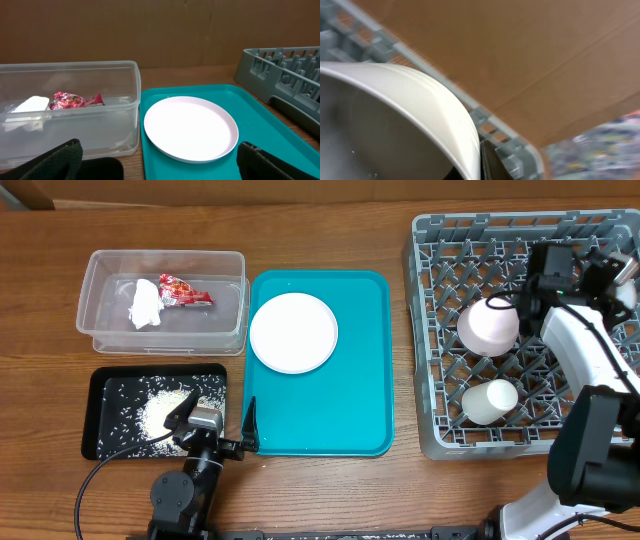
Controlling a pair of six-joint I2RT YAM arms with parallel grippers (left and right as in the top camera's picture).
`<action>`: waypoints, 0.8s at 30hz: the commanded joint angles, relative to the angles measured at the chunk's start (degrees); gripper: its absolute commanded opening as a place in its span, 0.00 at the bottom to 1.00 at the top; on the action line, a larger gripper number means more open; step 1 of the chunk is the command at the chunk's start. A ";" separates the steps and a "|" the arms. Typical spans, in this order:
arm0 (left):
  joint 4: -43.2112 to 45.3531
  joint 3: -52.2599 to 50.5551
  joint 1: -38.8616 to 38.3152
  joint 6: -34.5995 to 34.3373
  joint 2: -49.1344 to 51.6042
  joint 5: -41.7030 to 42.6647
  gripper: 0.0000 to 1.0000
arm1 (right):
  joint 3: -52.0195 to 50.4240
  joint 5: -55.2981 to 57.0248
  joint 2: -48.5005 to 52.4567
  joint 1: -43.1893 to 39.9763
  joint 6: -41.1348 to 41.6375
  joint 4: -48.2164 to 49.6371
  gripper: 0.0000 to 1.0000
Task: Sort waste into correct bins and load items into the dishwasher
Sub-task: 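Carry the white bowl into the dish rack and release it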
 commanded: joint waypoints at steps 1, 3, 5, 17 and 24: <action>-0.11 -0.20 0.33 0.87 -0.42 0.63 1.00 | 0.24 4.35 0.07 -2.21 -8.35 0.92 0.04; -0.11 -0.20 0.33 0.87 -0.42 0.63 1.00 | 0.22 2.40 0.07 -3.15 -8.37 -0.15 0.04; -0.11 -0.20 0.33 0.87 -0.42 0.63 1.00 | -0.04 -0.04 0.07 -3.52 -8.35 -1.22 0.04; -0.11 -0.20 0.33 0.87 -0.42 0.63 1.00 | -4.92 -5.66 0.94 0.31 -8.39 -0.63 0.04; -0.11 -0.20 0.33 0.87 -0.42 0.61 1.00 | -5.70 -4.50 1.99 3.50 -8.37 -0.81 0.10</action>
